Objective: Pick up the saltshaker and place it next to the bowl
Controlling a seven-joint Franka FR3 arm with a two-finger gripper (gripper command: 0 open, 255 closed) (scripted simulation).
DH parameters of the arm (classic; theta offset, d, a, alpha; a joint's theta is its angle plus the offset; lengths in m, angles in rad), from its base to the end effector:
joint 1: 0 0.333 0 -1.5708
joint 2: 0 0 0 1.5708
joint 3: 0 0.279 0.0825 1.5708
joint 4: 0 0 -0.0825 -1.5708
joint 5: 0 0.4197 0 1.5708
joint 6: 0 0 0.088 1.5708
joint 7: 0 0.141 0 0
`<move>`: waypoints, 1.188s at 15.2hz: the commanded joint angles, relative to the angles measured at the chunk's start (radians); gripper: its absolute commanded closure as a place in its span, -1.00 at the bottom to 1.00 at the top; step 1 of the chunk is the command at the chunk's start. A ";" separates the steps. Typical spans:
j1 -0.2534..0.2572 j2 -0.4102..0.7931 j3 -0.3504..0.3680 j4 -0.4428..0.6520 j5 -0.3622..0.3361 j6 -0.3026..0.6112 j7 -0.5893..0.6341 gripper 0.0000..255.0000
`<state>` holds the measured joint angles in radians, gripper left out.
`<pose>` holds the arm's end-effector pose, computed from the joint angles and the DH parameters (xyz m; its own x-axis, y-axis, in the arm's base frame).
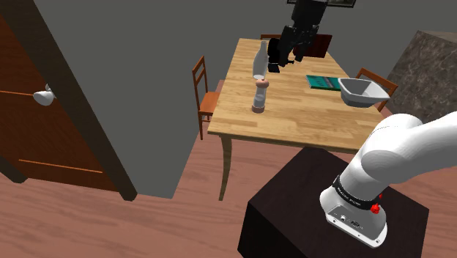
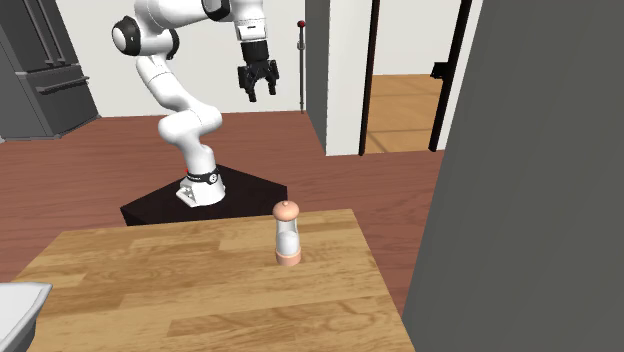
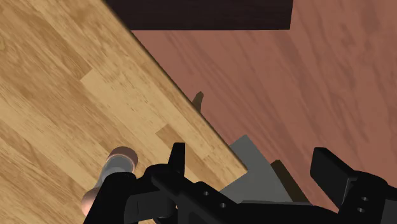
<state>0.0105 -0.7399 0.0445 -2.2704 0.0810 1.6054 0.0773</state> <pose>0.3861 0.0347 0.5598 0.9969 -0.0345 0.0701 -0.0306 -0.9979 -0.0565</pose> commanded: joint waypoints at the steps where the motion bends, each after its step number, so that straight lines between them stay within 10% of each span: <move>1: 0.000 0.000 0.000 0.000 0.000 0.000 0.000 -1.00; 18: -0.093 0.508 -0.156 0.135 -0.074 0.290 -0.152 -1.00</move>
<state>-0.0788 -0.2642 -0.1052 -2.1497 0.0073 1.8804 -0.0691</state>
